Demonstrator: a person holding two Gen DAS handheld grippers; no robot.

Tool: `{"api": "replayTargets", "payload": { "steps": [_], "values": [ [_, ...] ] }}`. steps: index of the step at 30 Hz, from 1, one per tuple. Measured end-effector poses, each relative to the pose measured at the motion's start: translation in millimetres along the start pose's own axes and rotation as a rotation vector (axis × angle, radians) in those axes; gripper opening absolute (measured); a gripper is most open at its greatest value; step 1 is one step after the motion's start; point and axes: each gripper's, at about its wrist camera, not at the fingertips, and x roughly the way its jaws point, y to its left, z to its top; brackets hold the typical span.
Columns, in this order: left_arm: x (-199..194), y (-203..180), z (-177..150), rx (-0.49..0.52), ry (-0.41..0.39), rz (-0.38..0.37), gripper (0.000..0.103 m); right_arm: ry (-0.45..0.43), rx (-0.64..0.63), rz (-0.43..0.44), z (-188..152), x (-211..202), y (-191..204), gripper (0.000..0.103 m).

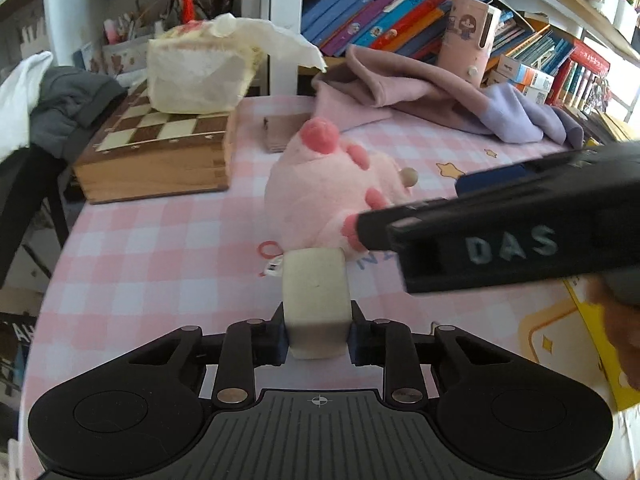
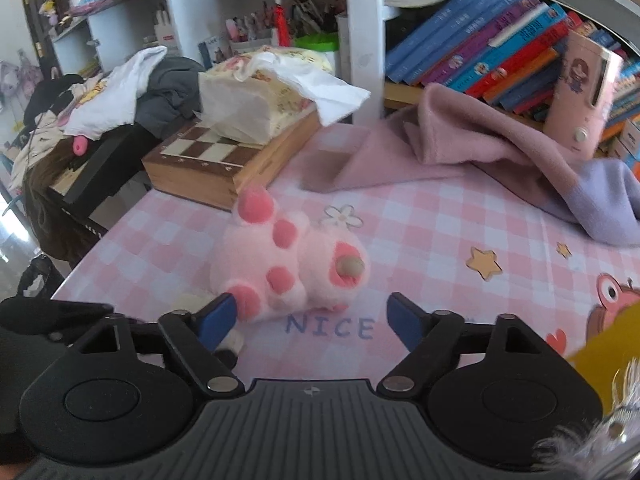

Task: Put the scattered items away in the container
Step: 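Grasp the pink plush toy with the right tool while the left tool grasps the white block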

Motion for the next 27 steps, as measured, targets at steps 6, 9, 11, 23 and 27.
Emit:
{"api": "replayTargets", "payload": {
  "steps": [6, 9, 11, 23, 27],
  "values": [
    [-25, 19, -12, -0.058, 0.015, 0.037, 0.025, -0.012, -0.081, -0.017, 8, 20, 10, 0.101],
    [-37, 24, -19, -0.076, 0.024, 0.055, 0.025, -0.005, -0.079, -0.016, 12, 33, 10, 0.103],
    [-44, 24, -23, -0.075, 0.025, 0.067, 0.025, -0.004, -0.070, -0.004, 14, 41, 12, 0.103],
    [-81, 20, -36, -0.065, -0.003, 0.099, 0.025, -0.008, -0.026, 0.022, 18, 71, 16, 0.095],
    [-94, 20, -38, -0.059, -0.022, 0.099, 0.025, -0.016, -0.003, 0.001, 18, 53, 20, 0.091]
  ]
}}
